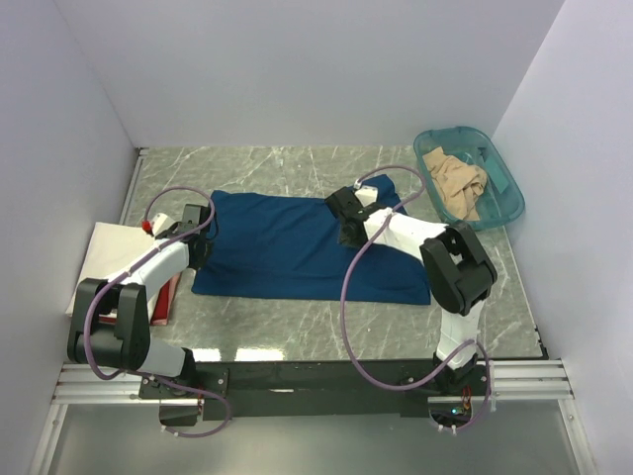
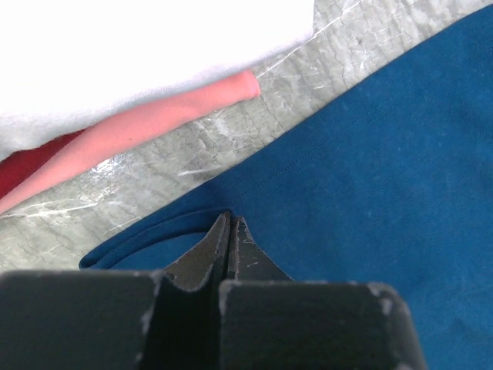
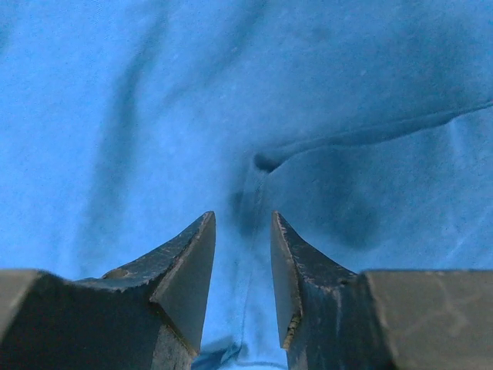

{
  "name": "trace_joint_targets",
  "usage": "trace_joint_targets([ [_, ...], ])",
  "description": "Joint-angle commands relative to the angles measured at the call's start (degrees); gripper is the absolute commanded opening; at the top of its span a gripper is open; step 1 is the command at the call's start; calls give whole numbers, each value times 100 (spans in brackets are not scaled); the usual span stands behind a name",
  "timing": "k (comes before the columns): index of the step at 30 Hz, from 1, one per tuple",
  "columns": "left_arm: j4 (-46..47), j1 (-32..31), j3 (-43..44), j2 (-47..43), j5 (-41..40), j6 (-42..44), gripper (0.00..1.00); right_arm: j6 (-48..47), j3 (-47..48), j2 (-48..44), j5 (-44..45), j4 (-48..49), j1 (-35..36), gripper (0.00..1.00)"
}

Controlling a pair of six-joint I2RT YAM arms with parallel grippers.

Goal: Fold and stack the t-shirts
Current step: Fold the tshirt

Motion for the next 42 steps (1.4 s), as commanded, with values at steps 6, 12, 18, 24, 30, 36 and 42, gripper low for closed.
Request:
trace_joint_targets([
  [6, 77, -19, -19, -165, 28, 82, 1, -129, 535, 279, 587, -301, -172, 42],
  [12, 86, -19, -19, -173, 55, 91, 1, -181, 755, 535, 622, -371, -198, 42],
  [18, 77, -19, 7, -147, 64, 91, 1, -208, 826, 658, 604, -380, -207, 41],
  [24, 69, -19, 7, -164, 64, 91, 1, -199, 747, 570, 622, -389, -198, 24],
  [30, 25, -19, 7, -235, 46, 91, 1, -129, 580, 158, 824, -494, -224, 0],
  [36, -46, -19, 7, -393, 2, 108, 1, -94, 290, -501, 991, -573, -321, 0],
  [42, -72, -19, 69, -428, -33, 117, 1, -155, 228, -836, 1070, -643, -374, 0],
])
